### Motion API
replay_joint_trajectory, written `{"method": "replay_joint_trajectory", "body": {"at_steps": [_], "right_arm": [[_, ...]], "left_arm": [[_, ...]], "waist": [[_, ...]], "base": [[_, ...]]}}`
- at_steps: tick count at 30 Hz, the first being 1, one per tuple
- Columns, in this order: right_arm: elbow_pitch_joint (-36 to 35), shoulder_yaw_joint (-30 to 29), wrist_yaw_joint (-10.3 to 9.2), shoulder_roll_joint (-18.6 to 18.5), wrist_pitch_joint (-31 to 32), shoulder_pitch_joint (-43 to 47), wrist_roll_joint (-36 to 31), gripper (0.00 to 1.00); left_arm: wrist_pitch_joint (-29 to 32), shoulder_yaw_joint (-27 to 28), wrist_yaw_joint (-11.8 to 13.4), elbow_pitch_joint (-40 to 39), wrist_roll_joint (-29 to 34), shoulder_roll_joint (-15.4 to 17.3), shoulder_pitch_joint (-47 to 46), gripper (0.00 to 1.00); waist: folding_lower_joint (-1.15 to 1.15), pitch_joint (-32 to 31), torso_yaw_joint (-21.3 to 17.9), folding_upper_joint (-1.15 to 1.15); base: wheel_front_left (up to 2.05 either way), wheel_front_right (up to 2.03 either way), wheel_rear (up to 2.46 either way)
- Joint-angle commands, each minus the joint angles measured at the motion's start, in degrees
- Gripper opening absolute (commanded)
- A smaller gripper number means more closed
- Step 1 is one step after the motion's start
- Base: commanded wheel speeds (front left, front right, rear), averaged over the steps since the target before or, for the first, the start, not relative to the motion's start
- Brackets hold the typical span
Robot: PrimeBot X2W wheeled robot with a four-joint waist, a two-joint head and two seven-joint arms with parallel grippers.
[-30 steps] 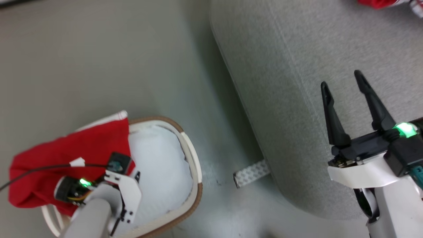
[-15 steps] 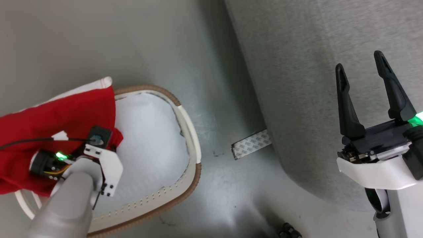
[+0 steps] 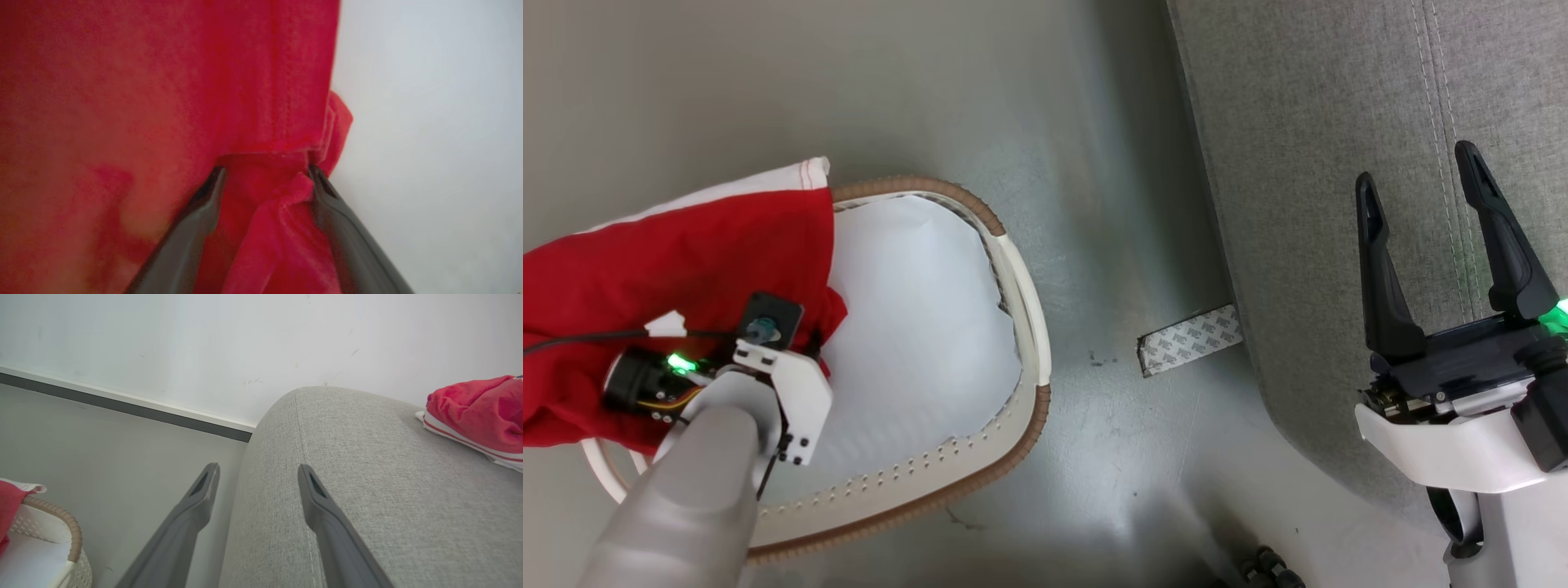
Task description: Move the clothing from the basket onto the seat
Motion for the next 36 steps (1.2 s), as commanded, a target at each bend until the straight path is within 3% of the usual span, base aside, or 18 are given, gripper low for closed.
{"method": "replay_joint_trajectory", "body": {"at_steps": [1, 3, 4, 5, 14, 19, 27, 36], "right_arm": [[-0.19, -0.17, -0.17, 0.03, 0.05, 0.41, -0.27, 1.00], [-0.21, -0.13, -0.17, 0.14, 0.04, -0.02, -0.26, 1.00], [-0.20, -0.12, -0.16, 0.18, 0.05, -0.25, -0.21, 1.00], [-0.20, -0.11, -0.17, 0.21, 0.05, -0.50, -0.16, 1.00], [0.90, -0.18, -0.17, 0.48, 0.04, -1.13, 0.66, 1.00], [2.40, -0.32, -0.17, 0.65, 0.04, -0.41, 1.41, 1.00], [6.80, -0.59, -0.17, 0.67, 0.04, 2.17, 2.27, 1.00], [13.38, -1.86, -0.17, -0.98, 0.04, 9.40, 2.17, 1.00]], "left_arm": [[-0.39, -0.08, -0.35, 0.79, -0.99, -0.10, -0.42, 0.94], [-1.30, -0.32, -1.31, 1.40, -1.04, -0.55, -0.84, 0.48], [-1.62, -0.45, -1.76, 1.65, -1.21, -0.84, -1.04, 0.30], [-2.22, -0.83, -2.24, 1.87, -0.99, -1.00, -1.28, 0.00], [-5.50, -2.02, -4.30, 3.77, -1.94, -2.89, -2.15, 0.00], [-8.01, -1.56, -5.07, 3.67, -4.02, -4.86, -0.82, 0.00], [-10.93, -0.52, -6.69, 0.04, -8.43, -9.09, 5.16, 0.00], [-11.53, 1.48, -7.14, -11.63, -13.85, -11.05, 13.17, 0.00]], "waist": [[-0.01, -0.05, 0.09, 0.00], [-0.01, -0.13, 0.17, 0.00], [-0.01, -0.15, 0.20, 0.00], [-0.01, -0.16, 0.21, 0.00], [-0.01, -1.32, 0.41, 0.00], [-0.01, -5.00, 1.32, 0.00], [-0.01, -17.41, 5.27, 0.00], [-0.01, -34.79, 11.59, 0.00]], "base": [[0.00, 0.00, 0.00], [0.00, 0.00, 0.00], [0.00, 0.00, 0.00], [0.00, 0.00, 0.00], [0.00, 0.00, 0.00], [0.00, 0.00, 0.00], [0.00, 0.00, 0.00], [0.00, 0.00, 0.00]]}}
